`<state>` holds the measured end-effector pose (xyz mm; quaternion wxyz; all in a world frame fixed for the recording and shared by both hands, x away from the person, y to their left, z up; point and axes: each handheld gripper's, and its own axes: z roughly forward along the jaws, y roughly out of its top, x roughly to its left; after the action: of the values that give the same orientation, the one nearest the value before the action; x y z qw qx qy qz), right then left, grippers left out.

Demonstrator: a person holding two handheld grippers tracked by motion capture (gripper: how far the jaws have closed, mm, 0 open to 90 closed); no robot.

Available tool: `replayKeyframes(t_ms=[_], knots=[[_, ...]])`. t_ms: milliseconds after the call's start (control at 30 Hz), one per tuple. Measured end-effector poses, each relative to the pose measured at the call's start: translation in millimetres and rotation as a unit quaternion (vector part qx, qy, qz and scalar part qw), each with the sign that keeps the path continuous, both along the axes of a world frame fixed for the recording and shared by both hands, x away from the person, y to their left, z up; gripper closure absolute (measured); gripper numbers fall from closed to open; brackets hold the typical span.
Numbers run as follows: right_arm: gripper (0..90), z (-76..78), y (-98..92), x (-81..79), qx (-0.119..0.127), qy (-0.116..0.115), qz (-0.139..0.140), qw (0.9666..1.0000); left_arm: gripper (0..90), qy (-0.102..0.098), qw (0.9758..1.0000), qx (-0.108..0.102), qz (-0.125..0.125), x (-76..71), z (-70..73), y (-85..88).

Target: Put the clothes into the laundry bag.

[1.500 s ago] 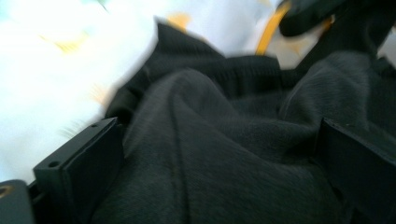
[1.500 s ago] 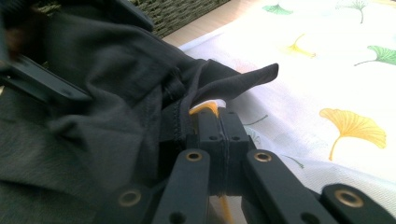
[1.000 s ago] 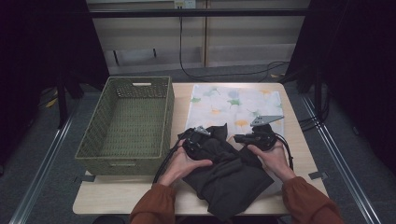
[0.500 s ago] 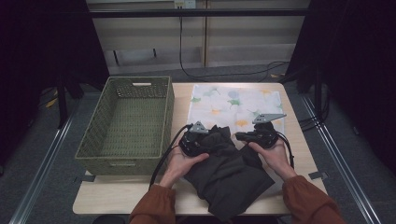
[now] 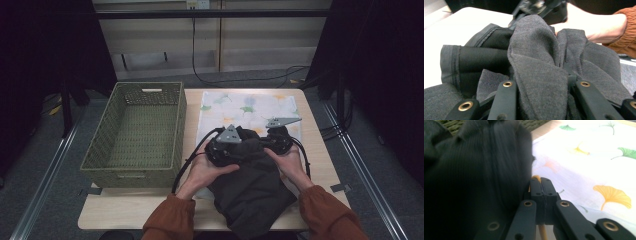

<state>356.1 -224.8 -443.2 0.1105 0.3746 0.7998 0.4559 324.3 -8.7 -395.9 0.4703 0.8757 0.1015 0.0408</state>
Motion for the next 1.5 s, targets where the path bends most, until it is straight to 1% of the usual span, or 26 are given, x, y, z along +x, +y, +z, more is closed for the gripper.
replayKeyframes(t_ms=[67, 133, 167, 200, 233, 267, 300, 367, 400, 467, 500, 533, 600, 667, 800, 867, 933, 1033, 1067, 1100, 1200, 1267, 1300, 1333, 1367, 1500], knots=[[89.7, 4.1, 2.9, -0.8, 0.005, -0.005, 0.005, 1.0, 67.1, -0.009, 0.9999, 0.006, -0.007, -4.1, -3.7, -11.0], [89.8, 8.9, 1.4, -2.0, 0.0, -0.013, 0.004, 0.9999, 67.1, -0.008, 0.9999, 0.0, -0.015, -4.7, -7.0, -15.7], [89.8, 10.4, -2.3, -2.0, 0.008, -0.016, 0.003, 0.9998, 67.1, -0.008, 0.9999, 0.0, -0.015, -4.7, -7.0, -15.7], [89.8, 12.3, -6.3, -2.5, 0.017, -0.016, -0.002, 0.9997, 67.1, -0.001, 0.9995, 0.012, -0.028, -5.5, -12.9, -21.3], [89.8, 14.8, -10.2, -2.4, 0.026, -0.018, -0.006, 0.9995, 67.1, -0.005, 0.9989, 0.034, -0.033, -6.9, -18.6, -27.1], [89.8, 18.3, -13.6, -2.4, 0.038, -0.02, -0.005, 0.9991, 67.1, -0.01, 0.9968, 0.069, -0.039, -8.0, -25.2, -34.3], [89.8, 22.8, -15.2, -3.1, 0.048, -0.024, -0.004, 0.9985, 67.1, -0.009, 0.9953, 0.087, -0.04, -8.3, -33.5, -41.4], [89.8, 33.1, -13.7, -6.7, 0.05, -0.04, 0.004, 0.998, 67.0, 0.003, 0.9938, 0.101, -0.048, -6.4, -46.9, -51.3], [89.8, 37.6, -12.8, -9.3, 0.048, -0.048, 0.005, 0.9977, 67.0, 0.005, 0.9936, 0.104, -0.045, -5.6, -51.2, -53.5], [89.8, 47.2, -14.0, -15.0, 0.06, -0.059, 0.009, 0.9964, 67.0, 0.008, 0.9935, 0.105, -0.043, -4.7, -56.7, -53.9], [89.8, 50.3, -15.6, -16.4, 0.061, -0.064, 0.007, 0.9961, 67.0, 0.006, 0.9929, 0.11, -0.044, -5.1, -59.6, -54.1], [89.8, 54.2, -18.0, -18.2, 0.067, -0.068, 0.004, 0.9955, 67.0, 0.007, 0.991, 0.126, -0.046, -4.5, -60.9, -54.2], [89.8, 58.8, -24.6, -20.3, 0.079, -0.072, -0.002, 0.9943, 66.7, 0.007, 0.9918, 0.121, -0.042, -3.1, -63.7, -54.4], [89.8, 57.9, -27.0, -22.0, 0.075, -0.07, -0.004, 0.9947, 66.2, 0.003, 0.9919, 0.121, -0.037, -2.4, -65.0, -54.8], [89.8, 54.9, -29.6, -29.2, 0.062, -0.064, -0.006, 0.996, 64.0, 0.011, 0.994, 0.106, -0.023, -1.0, -67.5, -50.7], [89.8, 54.3, -31.2, -32.4, 0.053, -0.066, -0.009, 0.9964, 56.6, 0.011, 0.9952, 0.097, -0.01, -0.7, -66.7, -48.0], [89.8, 50.7, -31.6, -33.6, 0.053, -0.061, -0.006, 0.9967, 46.6, -0.005, 0.9969, 0.078, 0.015, -4.8, -63.0, -42.2], [89.8, 42.8, -30.4, -34.5, 0.043, -0.05, -0.003, 0.9978, 33.9, 0.005, 0.999, 0.021, 0.038, -5.2, -56.4, -27.6], [89.8, 40.4, -29.9, -34.5, 0.04, -0.046, -0.002, 0.9981, 32.1, 0.007, 0.9991, 0.007, 0.042, -4.7, -52.6, -21.4], [89.8, 38.4, -29.3, -34.4, 0.038, -0.044, -0.002, 0.9983, 30.2, 0.015, 0.9988, -0.015, 0.044, -4.2, -49.7, -15.8], [89.7, 34.7, -27.9, -34.6, 0.033, -0.039, 0.0, 0.9987, 25.1, 0.02, 0.998, -0.035, 0.05, -5.8, -38.4, 2.7], [89.7, 34.2, -27.7, -34.6, 0.033, -0.039, -0.001, 0.9987, 21.9, 0.026, 0.9966, -0.056, 0.053, -7.6, -33.1, 14.6], [89.7, 34.2, -27.8, -34.5, 0.034, -0.038, -0.002, 0.9987, 21.5, 0.02, 0.9965, -0.056, 0.059, -9.2, -29.8, 20.6], [89.7, 34.0, -27.8, -34.4, 0.034, -0.038, -0.003, 0.9987, 20.9, 0.019, 0.9959, -0.067, 0.058, -10.3, -27.7, 26.3], [89.7, 33.6, -28.0, -34.2, 0.032, -0.038, -0.003, 0.9988, 20.8, 0.015, 0.9957, -0.068, 0.061, -10.9, -24.9, 32.4], [89.7, 31.8, -28.2, -33.4, 0.031, -0.036, -0.003, 0.9989, 14.9, 0.012, 0.9935, -0.085, 0.075, -11.6, -18.3, 54.2]])
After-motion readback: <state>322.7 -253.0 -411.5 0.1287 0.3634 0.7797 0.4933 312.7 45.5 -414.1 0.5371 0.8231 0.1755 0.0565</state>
